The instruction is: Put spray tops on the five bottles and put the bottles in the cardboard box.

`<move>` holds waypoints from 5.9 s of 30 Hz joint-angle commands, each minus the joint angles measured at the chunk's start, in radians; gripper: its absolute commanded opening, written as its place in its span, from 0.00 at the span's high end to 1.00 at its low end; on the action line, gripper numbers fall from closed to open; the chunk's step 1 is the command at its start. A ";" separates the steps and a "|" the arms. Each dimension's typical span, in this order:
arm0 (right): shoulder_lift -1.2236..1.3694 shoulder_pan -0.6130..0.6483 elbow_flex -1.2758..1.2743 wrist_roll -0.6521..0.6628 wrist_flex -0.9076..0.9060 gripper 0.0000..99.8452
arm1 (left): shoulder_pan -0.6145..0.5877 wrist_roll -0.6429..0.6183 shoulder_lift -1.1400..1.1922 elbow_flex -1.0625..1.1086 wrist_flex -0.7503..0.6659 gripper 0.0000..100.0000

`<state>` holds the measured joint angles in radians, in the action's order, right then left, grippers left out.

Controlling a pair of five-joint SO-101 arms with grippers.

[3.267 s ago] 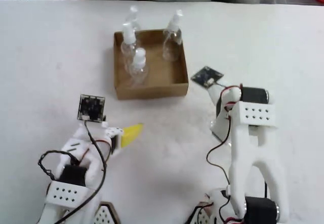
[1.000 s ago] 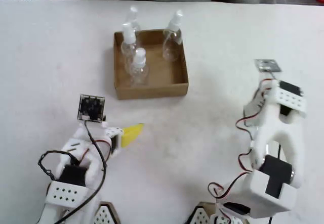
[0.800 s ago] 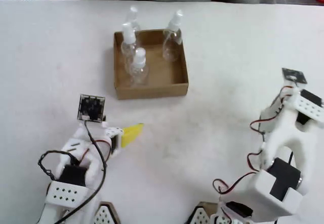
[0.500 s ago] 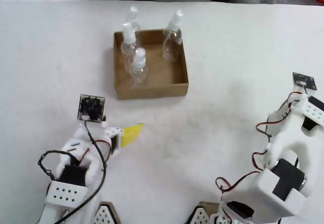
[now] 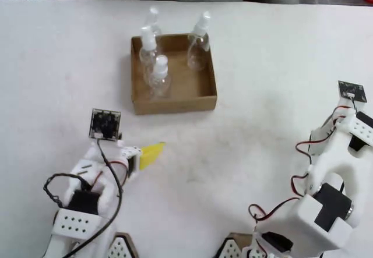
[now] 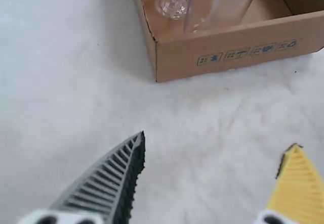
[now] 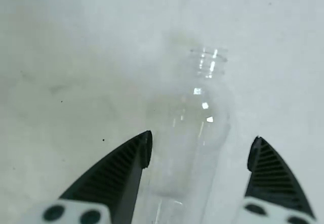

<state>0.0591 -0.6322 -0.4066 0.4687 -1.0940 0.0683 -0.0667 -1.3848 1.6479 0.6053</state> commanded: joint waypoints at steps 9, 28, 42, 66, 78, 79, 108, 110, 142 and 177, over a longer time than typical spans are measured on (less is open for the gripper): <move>0.104 0.005 0.015 -0.077 0.125 0.72 | -0.005 0.014 -0.008 -0.005 0.009 0.60; -0.027 0.033 0.014 -0.187 0.064 0.72 | -0.005 0.014 -0.008 -0.005 0.008 0.60; 0.185 0.028 0.081 -0.189 0.153 0.73 | -0.007 0.014 -0.008 -0.005 0.009 0.60; 0.219 0.030 0.212 -0.186 0.065 0.89 | -0.004 0.014 -0.008 -0.005 0.006 0.60; 0.289 0.018 0.413 -0.180 -0.202 0.98 | -0.024 0.014 -0.008 -0.012 0.008 0.60; 0.289 0.019 0.422 -0.180 -0.240 0.98 | -0.038 0.009 -0.008 -0.015 0.005 0.60; -0.173 0.211 -0.247 -0.213 -0.045 0.98 | -0.400 0.040 0.636 -1.016 0.597 0.82; -0.185 0.216 -0.282 -0.190 -0.016 0.98 | -0.424 0.046 0.713 -1.066 0.601 0.79; -0.183 0.197 -0.336 -0.138 0.044 0.98 | -0.314 -0.038 0.943 -0.611 0.457 0.74; -0.183 0.196 -0.342 -0.138 0.044 0.98 | -0.318 -0.040 0.984 -0.549 0.362 0.74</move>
<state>-0.0913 -0.4250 -0.7442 0.3184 -1.0587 -0.2570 -0.0959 -0.4335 1.1185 0.9797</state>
